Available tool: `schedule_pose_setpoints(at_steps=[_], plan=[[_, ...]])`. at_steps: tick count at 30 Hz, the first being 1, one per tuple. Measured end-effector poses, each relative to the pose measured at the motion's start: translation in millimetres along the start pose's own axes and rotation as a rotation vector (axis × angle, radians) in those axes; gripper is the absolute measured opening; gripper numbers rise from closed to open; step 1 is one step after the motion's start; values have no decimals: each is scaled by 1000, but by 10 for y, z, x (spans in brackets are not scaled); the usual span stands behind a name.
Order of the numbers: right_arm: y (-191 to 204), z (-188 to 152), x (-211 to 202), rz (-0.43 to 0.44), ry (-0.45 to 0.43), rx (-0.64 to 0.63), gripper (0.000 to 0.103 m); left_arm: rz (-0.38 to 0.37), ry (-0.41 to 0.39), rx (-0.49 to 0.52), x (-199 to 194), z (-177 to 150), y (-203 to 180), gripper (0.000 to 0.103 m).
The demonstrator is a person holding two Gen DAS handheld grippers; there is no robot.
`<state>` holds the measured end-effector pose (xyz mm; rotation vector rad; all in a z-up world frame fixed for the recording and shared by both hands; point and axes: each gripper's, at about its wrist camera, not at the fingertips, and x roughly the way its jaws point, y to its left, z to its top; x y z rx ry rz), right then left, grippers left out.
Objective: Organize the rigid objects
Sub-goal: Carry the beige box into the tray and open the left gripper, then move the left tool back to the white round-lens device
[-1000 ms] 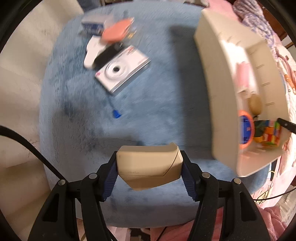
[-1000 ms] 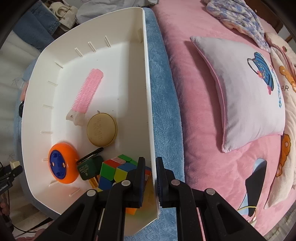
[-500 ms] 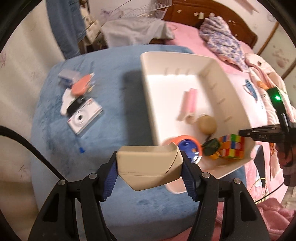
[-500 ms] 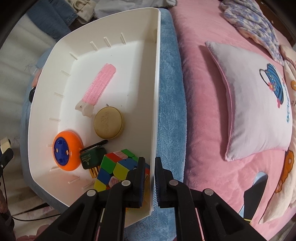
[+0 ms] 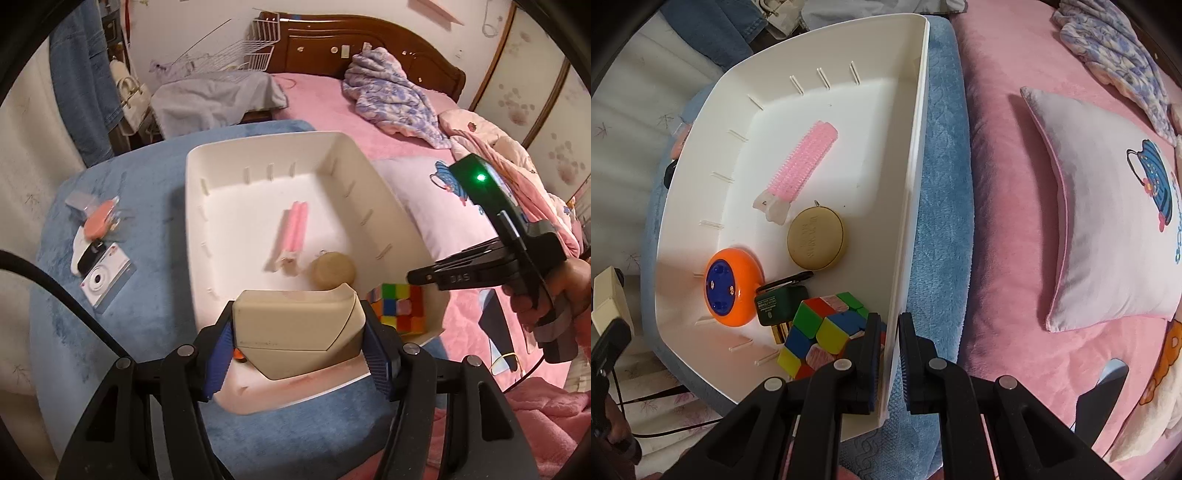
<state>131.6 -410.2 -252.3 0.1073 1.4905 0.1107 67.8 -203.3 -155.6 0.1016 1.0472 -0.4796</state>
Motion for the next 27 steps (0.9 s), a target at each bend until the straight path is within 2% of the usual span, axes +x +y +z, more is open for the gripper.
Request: schedule_pose_setpoints(at_steps=[13, 14, 18, 27], plan=[[19, 1, 2, -5, 1, -37, 10, -48, -13, 44, 52, 8, -363, 66], [19, 0, 2, -5, 1, -37, 10, -50, -10, 40, 55, 9, -367, 66], [12, 3, 1, -5, 1, -31, 10, -50, -14, 31, 38, 16, -358, 79], [17, 9, 3, -13, 3, -4, 10, -39, -39, 8, -88, 95, -155, 81]])
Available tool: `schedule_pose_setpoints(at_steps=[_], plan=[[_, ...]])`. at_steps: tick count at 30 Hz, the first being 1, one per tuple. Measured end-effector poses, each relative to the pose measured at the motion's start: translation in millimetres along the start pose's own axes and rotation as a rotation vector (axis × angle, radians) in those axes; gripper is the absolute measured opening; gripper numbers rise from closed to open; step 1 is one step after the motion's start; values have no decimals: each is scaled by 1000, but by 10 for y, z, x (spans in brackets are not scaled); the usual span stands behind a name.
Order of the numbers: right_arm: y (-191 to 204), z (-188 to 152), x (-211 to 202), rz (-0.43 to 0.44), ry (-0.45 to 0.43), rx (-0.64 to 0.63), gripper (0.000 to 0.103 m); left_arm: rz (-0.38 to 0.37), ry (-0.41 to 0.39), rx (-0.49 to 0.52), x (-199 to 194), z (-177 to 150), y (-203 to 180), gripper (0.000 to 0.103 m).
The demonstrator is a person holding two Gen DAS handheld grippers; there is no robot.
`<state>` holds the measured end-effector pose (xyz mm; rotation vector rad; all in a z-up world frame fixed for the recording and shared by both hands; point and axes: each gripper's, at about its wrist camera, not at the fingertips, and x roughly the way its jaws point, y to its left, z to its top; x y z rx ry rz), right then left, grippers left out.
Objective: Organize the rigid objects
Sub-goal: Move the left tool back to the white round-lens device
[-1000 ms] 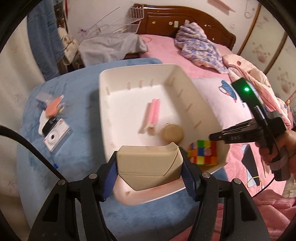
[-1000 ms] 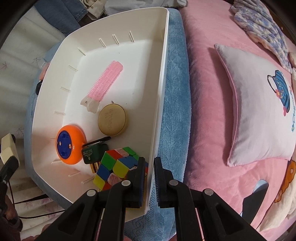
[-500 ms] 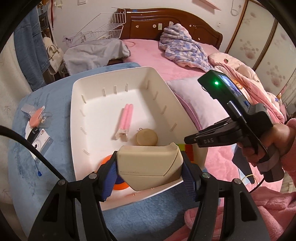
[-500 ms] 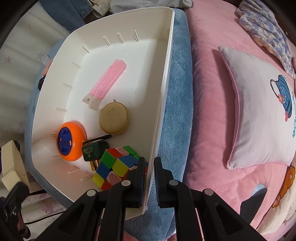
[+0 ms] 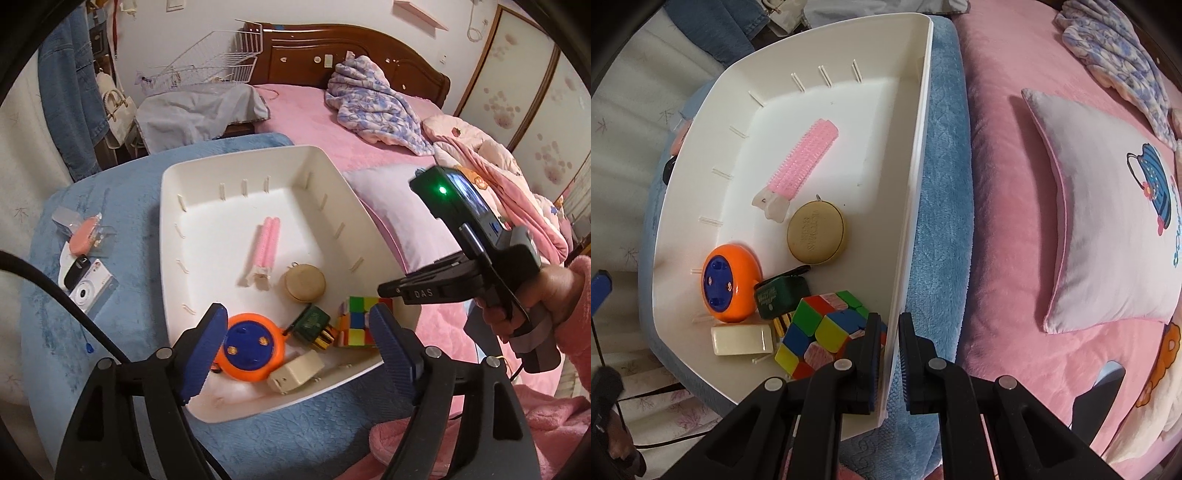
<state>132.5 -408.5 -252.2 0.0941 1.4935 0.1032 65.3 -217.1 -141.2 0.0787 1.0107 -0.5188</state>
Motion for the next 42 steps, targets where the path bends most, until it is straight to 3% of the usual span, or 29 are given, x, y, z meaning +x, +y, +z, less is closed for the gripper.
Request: schedule_pose_setpoints(at_steps=[11, 20, 33, 42], plan=[[3, -4, 5, -30, -5, 95, 9, 44, 5, 14, -142, 78, 554, 81], [12, -28, -7, -67, -25, 215, 9, 82, 48, 110, -223, 95, 1047, 81], [16, -55, -19, -131, -51, 310, 9, 108, 155, 302, -100, 99, 1797, 82], [57, -58, -17, -191, -58, 343, 10, 78, 264, 310, 253, 163, 2276, 83]])
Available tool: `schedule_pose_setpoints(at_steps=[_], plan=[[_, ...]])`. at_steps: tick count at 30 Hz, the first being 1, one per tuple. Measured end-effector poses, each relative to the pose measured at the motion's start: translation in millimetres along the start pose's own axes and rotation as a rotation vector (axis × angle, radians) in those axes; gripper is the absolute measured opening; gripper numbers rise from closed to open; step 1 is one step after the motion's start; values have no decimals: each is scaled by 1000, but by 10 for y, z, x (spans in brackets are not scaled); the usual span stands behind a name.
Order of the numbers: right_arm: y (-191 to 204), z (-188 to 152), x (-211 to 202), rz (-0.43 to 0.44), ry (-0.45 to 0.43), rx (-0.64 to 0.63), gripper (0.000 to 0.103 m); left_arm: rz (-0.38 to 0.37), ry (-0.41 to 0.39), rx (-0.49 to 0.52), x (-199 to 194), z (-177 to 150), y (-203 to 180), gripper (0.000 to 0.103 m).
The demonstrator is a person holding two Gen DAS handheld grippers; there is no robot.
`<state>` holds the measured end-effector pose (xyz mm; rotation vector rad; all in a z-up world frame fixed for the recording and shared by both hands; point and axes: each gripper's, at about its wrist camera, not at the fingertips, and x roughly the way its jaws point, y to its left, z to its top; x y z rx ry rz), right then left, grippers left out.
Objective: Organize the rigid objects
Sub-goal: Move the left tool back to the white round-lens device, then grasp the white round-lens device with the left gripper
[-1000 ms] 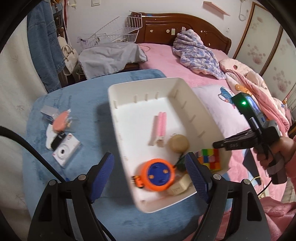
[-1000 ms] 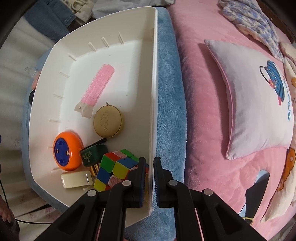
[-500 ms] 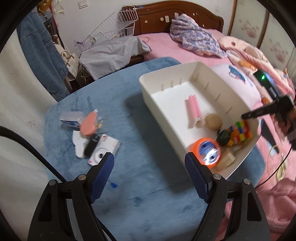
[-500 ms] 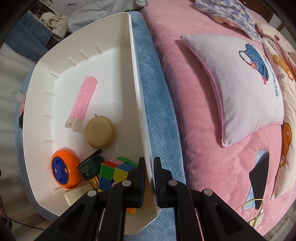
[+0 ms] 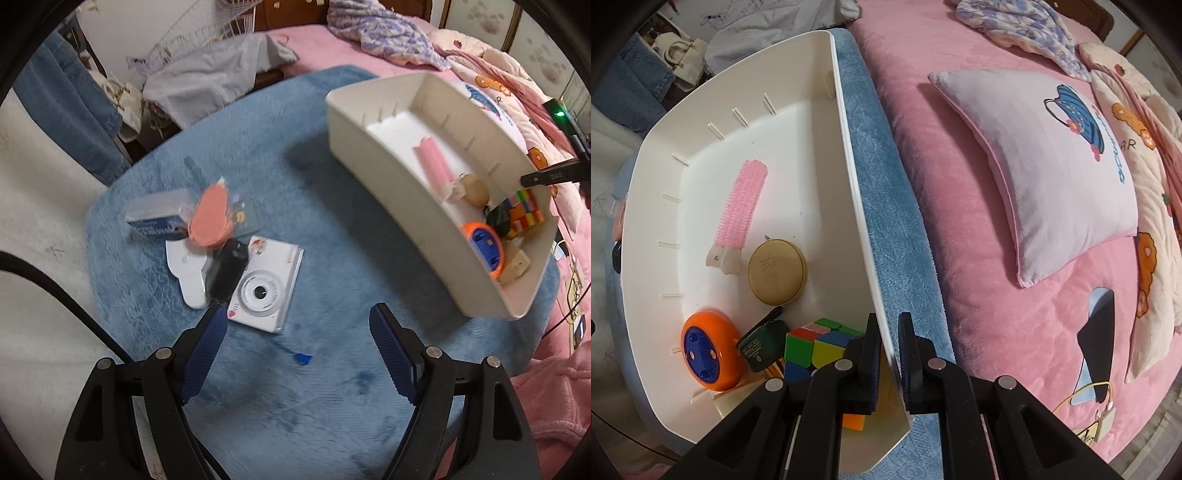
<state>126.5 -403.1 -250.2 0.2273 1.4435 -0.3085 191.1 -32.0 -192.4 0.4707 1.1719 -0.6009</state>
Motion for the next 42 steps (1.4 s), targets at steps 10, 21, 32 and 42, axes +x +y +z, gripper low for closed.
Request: schedule_pose_setpoints(at_steps=[10, 21, 32, 42], plan=[[34, -7, 0, -33, -8, 3, 11, -30, 144, 19, 572, -15, 261, 85], [56, -10, -7, -55, -11, 13, 12, -36, 209, 39, 937, -52, 290, 85], [53, -10, -10, -66, -11, 34, 12, -85, 258, -20, 1133, 18, 372, 85], [58, -14, -14, -66, -10, 41, 13, -77, 264, -36, 1162, 51, 376, 81]])
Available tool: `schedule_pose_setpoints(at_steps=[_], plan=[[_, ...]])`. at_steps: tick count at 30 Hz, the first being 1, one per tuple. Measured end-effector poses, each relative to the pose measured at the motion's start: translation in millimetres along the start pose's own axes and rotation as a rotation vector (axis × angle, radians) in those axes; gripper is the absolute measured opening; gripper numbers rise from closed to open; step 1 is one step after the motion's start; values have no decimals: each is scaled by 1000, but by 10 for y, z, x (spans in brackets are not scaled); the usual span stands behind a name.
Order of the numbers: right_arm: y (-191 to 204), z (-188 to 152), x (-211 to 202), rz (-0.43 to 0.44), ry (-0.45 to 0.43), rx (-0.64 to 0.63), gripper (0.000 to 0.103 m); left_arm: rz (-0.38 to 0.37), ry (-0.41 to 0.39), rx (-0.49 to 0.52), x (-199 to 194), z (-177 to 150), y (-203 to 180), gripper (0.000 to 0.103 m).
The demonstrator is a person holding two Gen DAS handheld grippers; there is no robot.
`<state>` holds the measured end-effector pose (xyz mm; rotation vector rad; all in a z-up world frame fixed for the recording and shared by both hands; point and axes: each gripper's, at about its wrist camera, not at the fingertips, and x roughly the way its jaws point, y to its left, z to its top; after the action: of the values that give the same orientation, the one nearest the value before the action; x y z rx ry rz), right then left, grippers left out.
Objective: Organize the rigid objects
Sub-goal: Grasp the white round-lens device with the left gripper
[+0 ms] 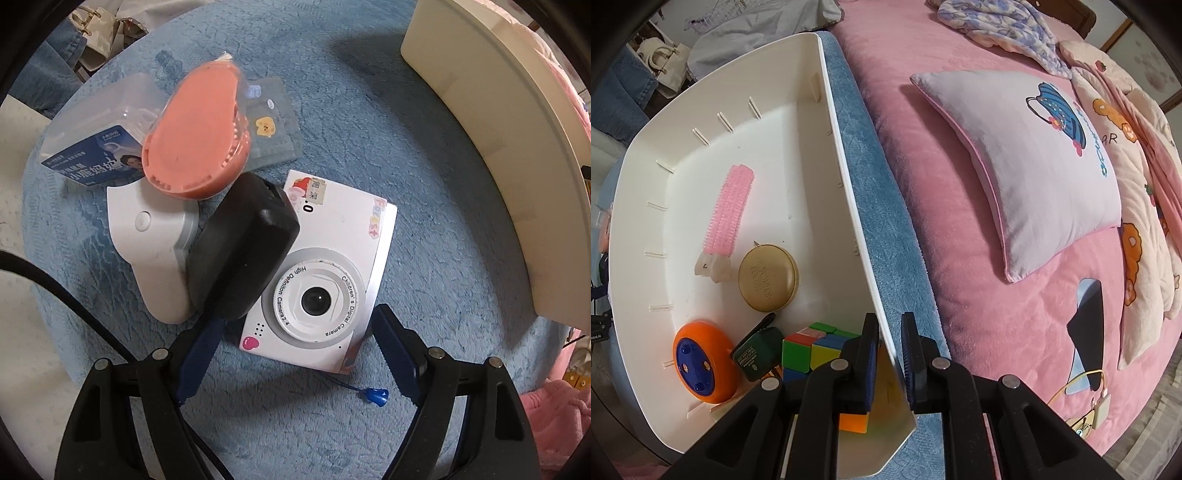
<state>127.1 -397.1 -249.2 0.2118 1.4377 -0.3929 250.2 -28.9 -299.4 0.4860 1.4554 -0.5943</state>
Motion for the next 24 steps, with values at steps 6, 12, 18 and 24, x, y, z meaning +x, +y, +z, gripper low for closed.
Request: schedule_pose_setpoints(at_steps=[6, 12, 18, 24], plan=[[-4, 1, 1, 0, 0, 0, 13, 12, -11, -3, -44, 47, -54, 71], [-7, -4, -2, 2, 0, -1, 13, 26, -17, -12, -103, 12, -167, 67], [-24, -7, -5, 13, -2, 1, 13, 18, -12, -68, -137, -70, -241, 65], [-35, -5, -1, 30, -2, -10, 13, -5, -15, -134, -146, -247, -339, 65]])
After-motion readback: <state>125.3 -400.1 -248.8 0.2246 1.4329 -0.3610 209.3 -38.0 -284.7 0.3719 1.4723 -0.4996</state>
